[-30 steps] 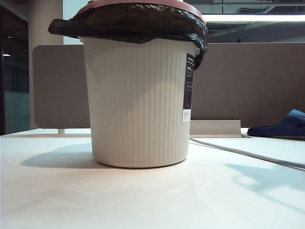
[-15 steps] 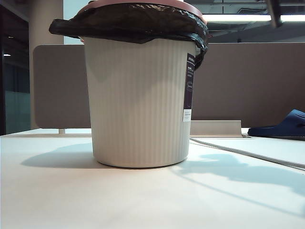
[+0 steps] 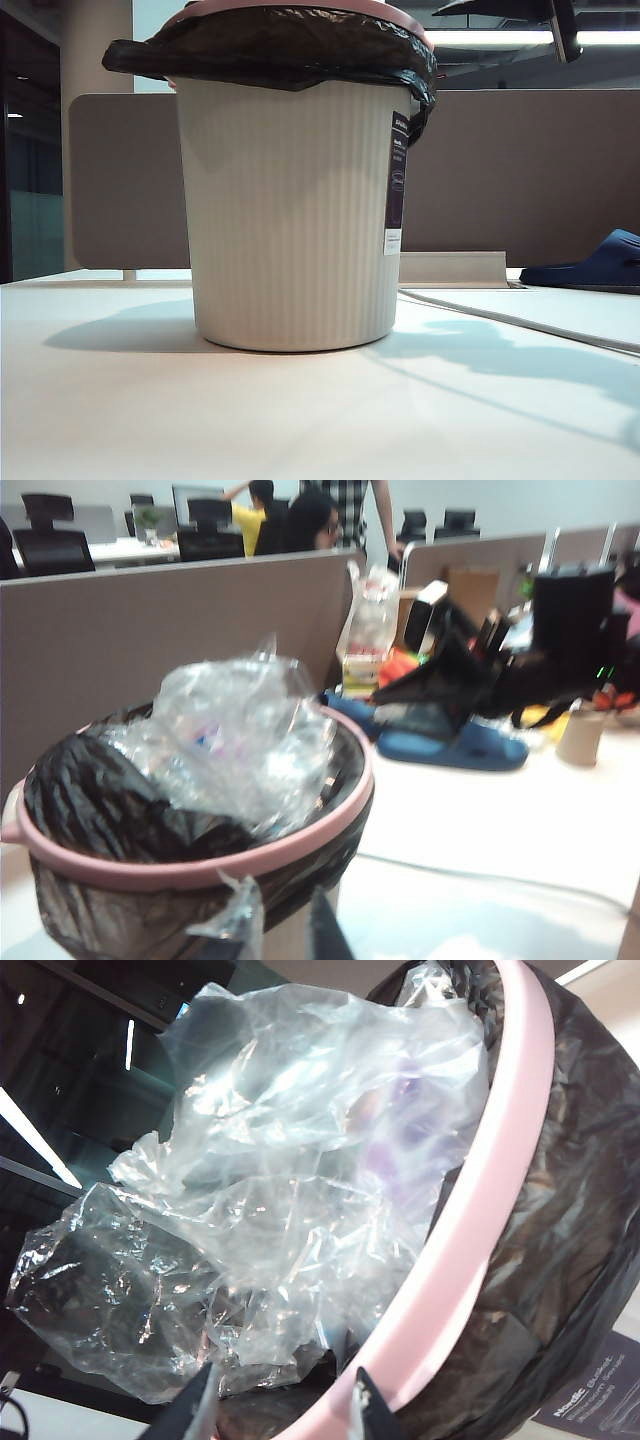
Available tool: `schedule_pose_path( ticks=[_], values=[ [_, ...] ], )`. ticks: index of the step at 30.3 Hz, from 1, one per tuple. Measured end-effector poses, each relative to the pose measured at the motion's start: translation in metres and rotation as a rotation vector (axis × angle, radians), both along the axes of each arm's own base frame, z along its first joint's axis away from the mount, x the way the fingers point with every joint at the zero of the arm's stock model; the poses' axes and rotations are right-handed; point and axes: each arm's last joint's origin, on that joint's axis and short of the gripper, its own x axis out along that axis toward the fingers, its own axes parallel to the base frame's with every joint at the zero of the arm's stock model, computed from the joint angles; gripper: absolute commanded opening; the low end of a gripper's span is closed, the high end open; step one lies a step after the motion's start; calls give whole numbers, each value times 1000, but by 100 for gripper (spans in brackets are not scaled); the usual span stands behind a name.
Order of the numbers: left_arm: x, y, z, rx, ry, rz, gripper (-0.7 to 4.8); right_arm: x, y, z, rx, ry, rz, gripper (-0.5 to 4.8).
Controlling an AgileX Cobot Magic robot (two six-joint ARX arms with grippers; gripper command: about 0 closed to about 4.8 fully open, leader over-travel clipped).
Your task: Open the ring lid of the trash can, pull out the black garbage bag inside, and place it on the table.
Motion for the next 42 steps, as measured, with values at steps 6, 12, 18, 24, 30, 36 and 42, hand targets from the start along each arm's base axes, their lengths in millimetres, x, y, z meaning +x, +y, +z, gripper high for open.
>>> schedule_pose_path(
  ticks=[6, 12, 18, 24, 30, 36, 42],
  values=[
    [12, -4, -4, 56, -5, -23, 146, 4, 0, -4, 6, 32, -23, 245],
    [23, -20, -9, 81, 32, -128, 156, 9, 2, -9, 8, 70, -32, 244],
    [28, -46, -19, 182, 45, -174, 166, 10, 2, -11, 9, 81, -41, 244],
    [33, -69, -27, 282, 32, -139, 186, 11, 2, -12, 16, 96, -46, 244],
    [36, -77, -30, 310, 24, -102, 185, 13, 3, -11, 31, 88, -47, 244],
    [38, -78, -27, 291, -3, -94, 185, 13, 3, -11, 36, 93, -47, 243],
    [38, -78, -27, 291, -3, -94, 185, 13, 3, -10, 46, 94, -41, 243]
  ],
)
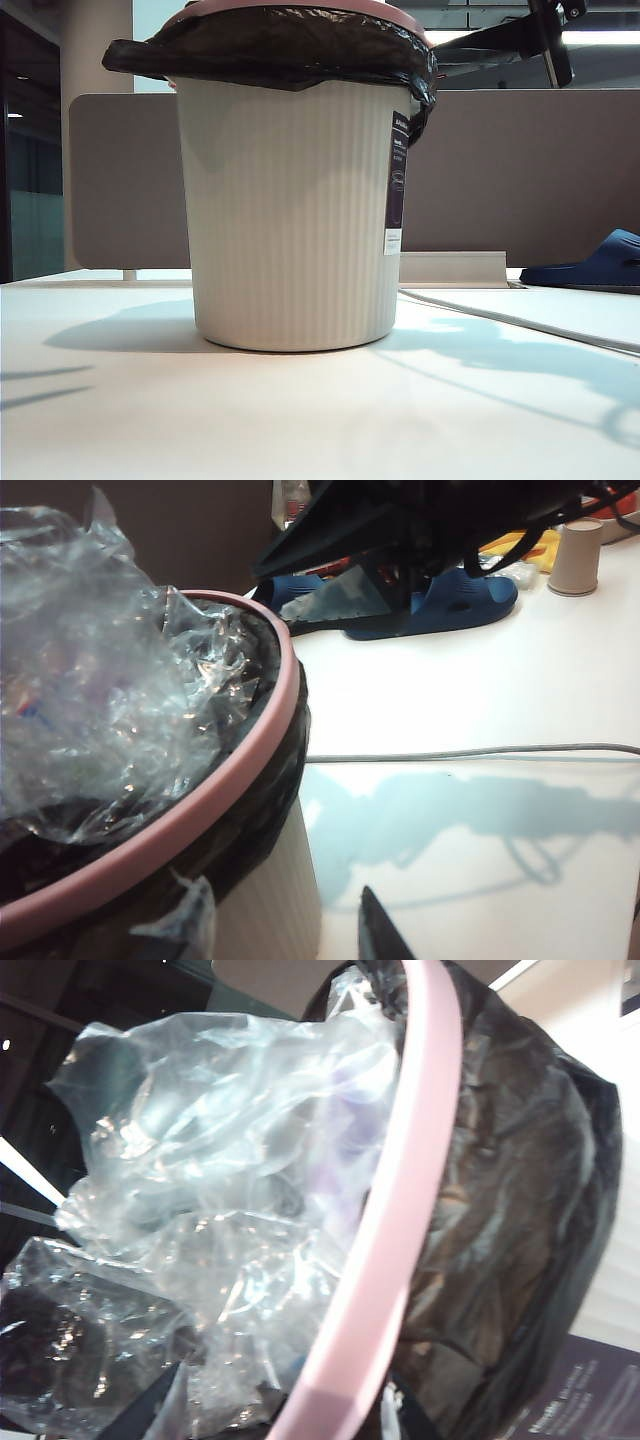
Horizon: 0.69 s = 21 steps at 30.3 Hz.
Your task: Open the ring lid of the trash can, pull out the black garbage bag inside, and place it on the table.
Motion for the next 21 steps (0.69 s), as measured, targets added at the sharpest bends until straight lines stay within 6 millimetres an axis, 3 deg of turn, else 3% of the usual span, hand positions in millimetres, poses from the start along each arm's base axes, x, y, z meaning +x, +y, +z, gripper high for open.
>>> schedule_pose_path(
  ticks=[21],
  values=[
    [0, 0, 0, 0, 0, 0, 184, 0, 3, 12, 114, -47, 87, 243]
  ],
)
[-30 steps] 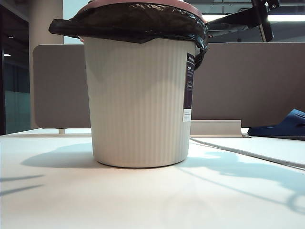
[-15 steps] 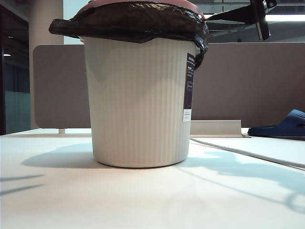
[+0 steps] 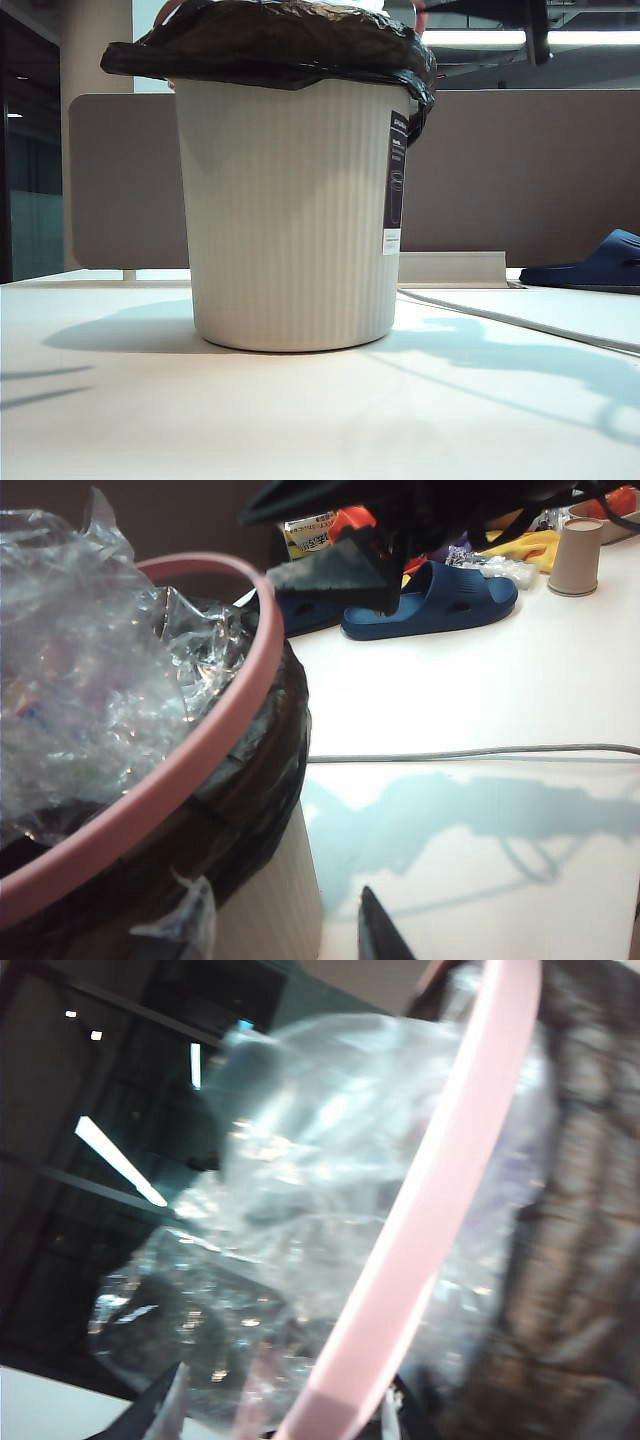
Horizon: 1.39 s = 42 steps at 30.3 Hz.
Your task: Open the ring lid of the trash can, pull out the black garbage bag inside, and place it on the table.
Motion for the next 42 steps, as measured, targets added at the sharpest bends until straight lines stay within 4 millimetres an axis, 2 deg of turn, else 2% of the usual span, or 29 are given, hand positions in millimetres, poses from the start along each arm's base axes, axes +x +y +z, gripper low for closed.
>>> schedule_pose_path(
  ticks=[3, 6, 9, 10, 11, 19, 27, 42],
  values=[
    [0, 0, 0, 0, -1, 0, 182, -1, 0, 3, 22, -11, 15, 243],
    [0, 0, 1, -6, -8, 0, 154, -1, 1, 4, 34, -11, 21, 243],
    [0, 0, 2, -14, -19, 0, 32, -1, 1, 5, 43, -13, 26, 243],
    [0, 0, 2, -15, -21, 0, 1, -1, 1, 6, 47, -16, 28, 243],
    [0, 0, 2, -16, -22, 0, -6, -1, 1, 7, 52, -20, 30, 243],
    [5, -4, 2, -19, -29, -1, -6, -3, 0, 15, 114, -57, 45, 243],
    [25, -20, -10, 47, -26, -9, -6, -3, 1, 16, 123, -54, 47, 243],
    [37, -31, -1, -42, -137, -13, -6, -5, 1, 32, 175, -114, 70, 243]
  ],
)
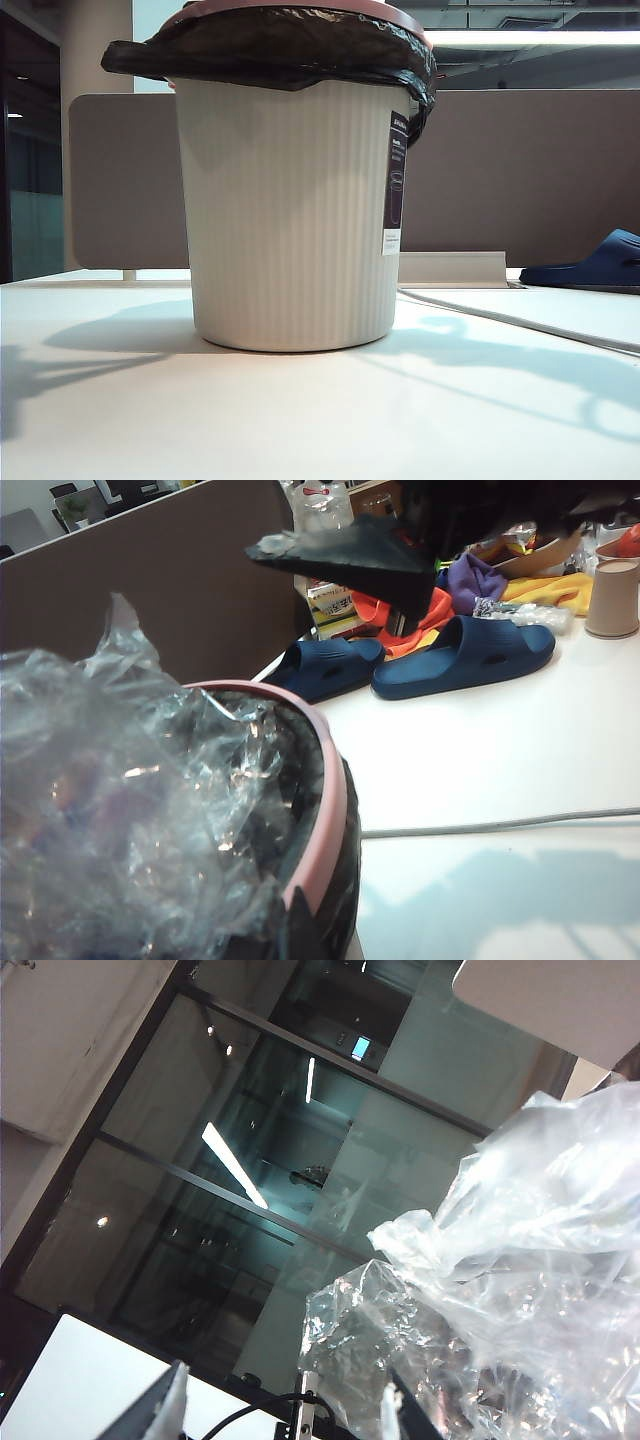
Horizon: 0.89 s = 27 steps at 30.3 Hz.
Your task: Open the ring lid of the trash can, pull out the black garbage bag inside, and place it on the table.
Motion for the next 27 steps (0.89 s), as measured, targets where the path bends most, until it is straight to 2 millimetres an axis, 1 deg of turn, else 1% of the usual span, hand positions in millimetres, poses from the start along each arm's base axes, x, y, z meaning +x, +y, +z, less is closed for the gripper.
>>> schedule_pose_path(
  ticks=[5, 9, 13, 16, 18, 27],
  values=[
    [0, 0, -3, 19, 23, 0, -6, 1, 0, -3, -40, 1, 0, 243],
    [-2, 1, -6, 48, 56, 0, -6, 4, 1, -18, -131, 97, -41, 243],
    [-7, 6, 3, 62, 58, 16, -6, 5, 0, -32, -204, 191, -64, 243],
    [-12, 10, 15, 48, 38, 24, -6, 5, 0, -33, -217, 192, -65, 243],
    [-14, 13, 19, 46, 34, 32, -6, 5, 0, -34, -224, 198, -64, 243],
    [-16, 15, 12, 100, 91, 58, -6, 5, -5, -39, -258, 231, -26, 243]
  ],
)
